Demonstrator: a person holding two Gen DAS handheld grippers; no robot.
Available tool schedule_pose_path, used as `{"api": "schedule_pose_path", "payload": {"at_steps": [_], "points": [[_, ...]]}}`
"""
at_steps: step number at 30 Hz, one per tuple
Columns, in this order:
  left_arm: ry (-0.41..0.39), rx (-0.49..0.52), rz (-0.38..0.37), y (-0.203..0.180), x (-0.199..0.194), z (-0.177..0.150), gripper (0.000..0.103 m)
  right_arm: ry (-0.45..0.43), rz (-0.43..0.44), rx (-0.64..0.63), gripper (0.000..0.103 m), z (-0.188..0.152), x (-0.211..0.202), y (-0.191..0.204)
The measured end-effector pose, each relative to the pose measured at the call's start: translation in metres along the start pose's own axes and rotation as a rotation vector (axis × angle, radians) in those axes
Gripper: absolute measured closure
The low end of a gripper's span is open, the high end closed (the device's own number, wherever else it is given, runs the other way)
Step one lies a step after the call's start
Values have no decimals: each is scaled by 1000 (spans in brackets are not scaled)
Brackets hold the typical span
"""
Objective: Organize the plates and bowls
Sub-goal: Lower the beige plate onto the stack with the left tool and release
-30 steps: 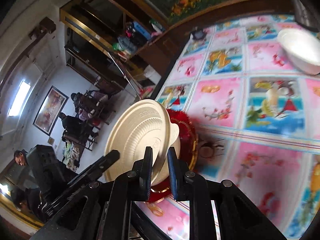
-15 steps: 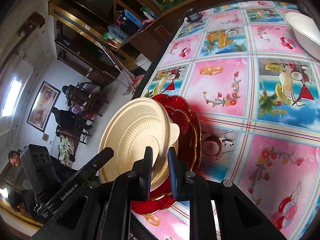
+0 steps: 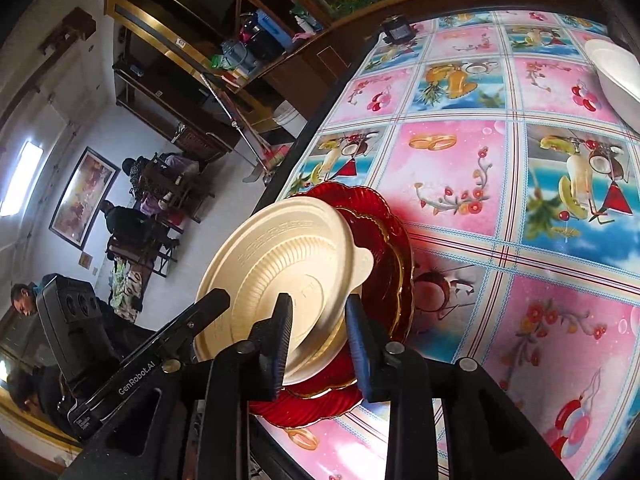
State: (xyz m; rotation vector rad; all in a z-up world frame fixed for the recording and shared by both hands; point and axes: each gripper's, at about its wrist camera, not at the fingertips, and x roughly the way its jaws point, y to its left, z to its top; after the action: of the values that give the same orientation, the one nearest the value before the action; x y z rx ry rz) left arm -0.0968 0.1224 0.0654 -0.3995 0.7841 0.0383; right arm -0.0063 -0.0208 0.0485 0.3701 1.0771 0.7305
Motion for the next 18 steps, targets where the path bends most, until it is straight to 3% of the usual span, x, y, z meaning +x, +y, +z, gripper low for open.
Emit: {"api": "schedule_pose_path", "payload": {"at_steps": [11,13,16,18], "points": [[-10,39,104,1,3,-4,72,-27,15,9,72,-3,-22,-9],[-13,26,78,3,-1,-4,71,-45,13,11,72,-2,-33,-14],[-50,17,57,3,-17,1,54,-102,-22,20,72,10,-59,-32],[-103,23,52,-1,-34,4,50,-157,-78,45,72,28,-82,-53]]}}
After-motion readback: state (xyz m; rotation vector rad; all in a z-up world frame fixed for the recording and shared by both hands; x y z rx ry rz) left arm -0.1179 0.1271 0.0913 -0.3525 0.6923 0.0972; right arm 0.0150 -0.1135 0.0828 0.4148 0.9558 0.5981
